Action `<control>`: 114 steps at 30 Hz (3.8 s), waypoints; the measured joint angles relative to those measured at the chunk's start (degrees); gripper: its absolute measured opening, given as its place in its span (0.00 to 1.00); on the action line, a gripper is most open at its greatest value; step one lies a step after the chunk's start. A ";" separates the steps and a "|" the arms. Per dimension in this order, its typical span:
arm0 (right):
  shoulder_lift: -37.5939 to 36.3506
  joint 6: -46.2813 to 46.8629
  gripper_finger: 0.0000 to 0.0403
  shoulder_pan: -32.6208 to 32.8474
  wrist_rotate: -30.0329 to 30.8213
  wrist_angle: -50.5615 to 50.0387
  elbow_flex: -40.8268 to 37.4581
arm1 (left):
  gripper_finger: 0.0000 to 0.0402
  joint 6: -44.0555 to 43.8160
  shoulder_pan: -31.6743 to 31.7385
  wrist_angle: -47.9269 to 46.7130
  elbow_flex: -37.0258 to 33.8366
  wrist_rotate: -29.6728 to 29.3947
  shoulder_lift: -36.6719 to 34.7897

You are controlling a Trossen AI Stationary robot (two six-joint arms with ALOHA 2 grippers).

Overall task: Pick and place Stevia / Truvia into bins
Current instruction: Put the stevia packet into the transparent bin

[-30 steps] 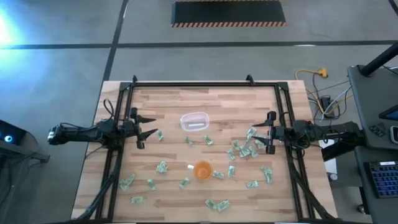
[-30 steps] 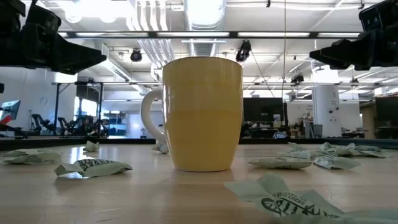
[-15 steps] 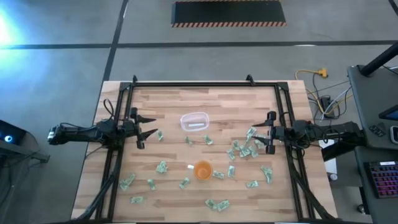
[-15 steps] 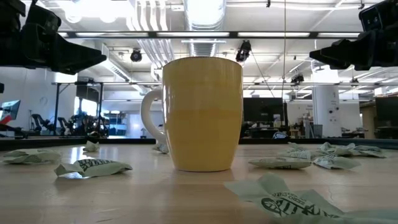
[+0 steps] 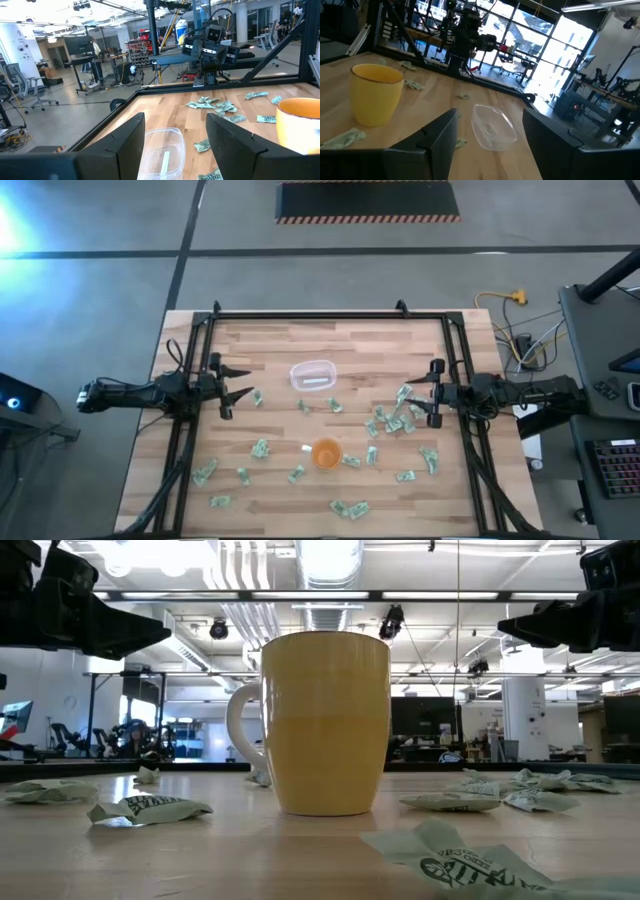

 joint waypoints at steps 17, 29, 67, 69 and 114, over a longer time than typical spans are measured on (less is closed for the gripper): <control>0.01 11.92 0.53 0.02 -0.10 0.05 0.01 | 0.49 -0.02 0.00 0.00 0.00 0.01 0.01; -0.01 25.30 0.53 0.00 -0.05 4.46 0.01 | 0.49 -0.01 0.00 0.00 0.00 0.01 0.00; 1.01 12.02 0.53 -0.03 9.12 10.34 2.28 | 0.49 -18.11 0.02 1.66 1.77 -0.51 14.14; 1.43 11.52 0.53 -0.04 9.16 10.12 2.96 | 0.49 -18.06 0.00 2.61 4.21 -1.62 18.65; 9.72 14.94 0.53 0.02 8.93 3.72 5.41 | 0.47 -31.45 4.94 -28.65 24.10 -1.49 61.54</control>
